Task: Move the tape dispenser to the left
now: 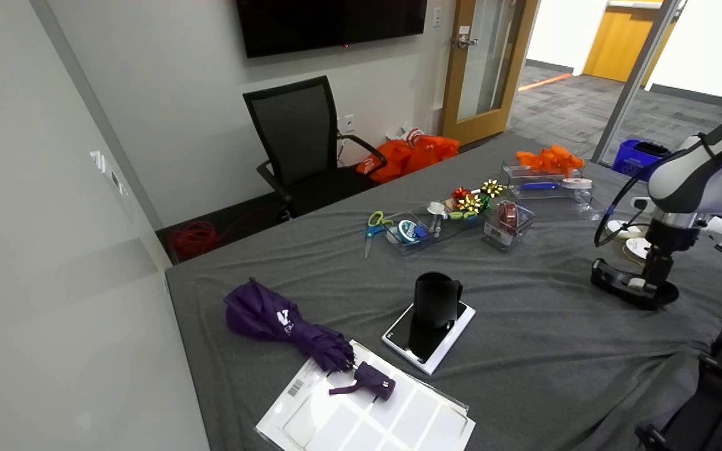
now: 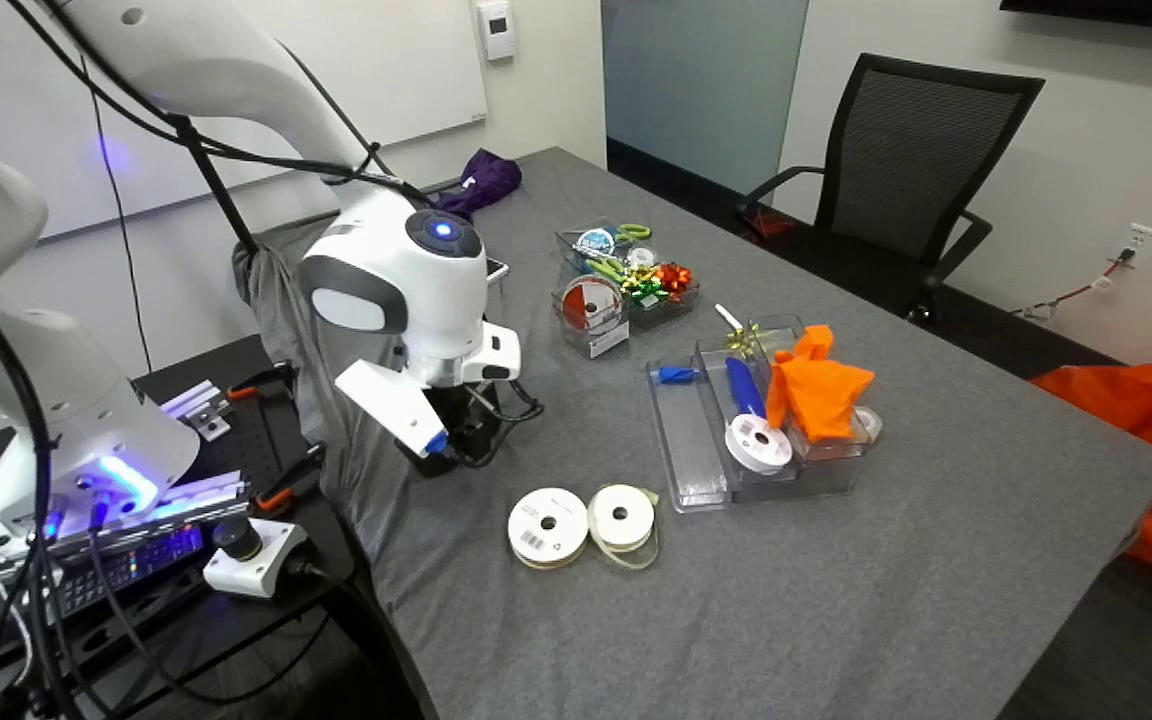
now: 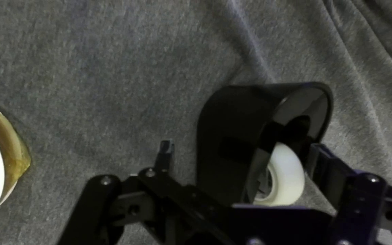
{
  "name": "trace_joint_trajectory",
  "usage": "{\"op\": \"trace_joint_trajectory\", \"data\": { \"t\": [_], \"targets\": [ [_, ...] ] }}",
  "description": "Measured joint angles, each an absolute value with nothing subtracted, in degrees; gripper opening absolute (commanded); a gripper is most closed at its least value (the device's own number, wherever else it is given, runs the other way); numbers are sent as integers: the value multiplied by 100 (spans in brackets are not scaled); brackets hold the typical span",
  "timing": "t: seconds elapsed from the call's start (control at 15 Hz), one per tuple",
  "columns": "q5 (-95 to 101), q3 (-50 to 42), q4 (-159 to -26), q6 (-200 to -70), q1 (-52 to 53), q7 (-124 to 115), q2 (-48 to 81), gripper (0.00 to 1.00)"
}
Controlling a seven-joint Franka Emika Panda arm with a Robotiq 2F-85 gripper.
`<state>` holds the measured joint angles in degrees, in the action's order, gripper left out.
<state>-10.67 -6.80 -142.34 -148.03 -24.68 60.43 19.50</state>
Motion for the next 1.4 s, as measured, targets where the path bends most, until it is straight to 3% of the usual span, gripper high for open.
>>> {"op": "trace_joint_trajectory", "data": {
  "t": [1.0, 1.07, 1.13, 1.4],
  "targets": [
    [-1323, -882, -14576, -14682, -2402, 6470, 1441, 100],
    [-1277, -909, -14581, -14776, -2363, 6277, 1447, 91],
    [-1239, -926, -14588, -14874, -2323, 6090, 1458, 96],
    [-1145, -930, -14589, -15136, -2183, 5476, 1582, 100]
  ]
}}
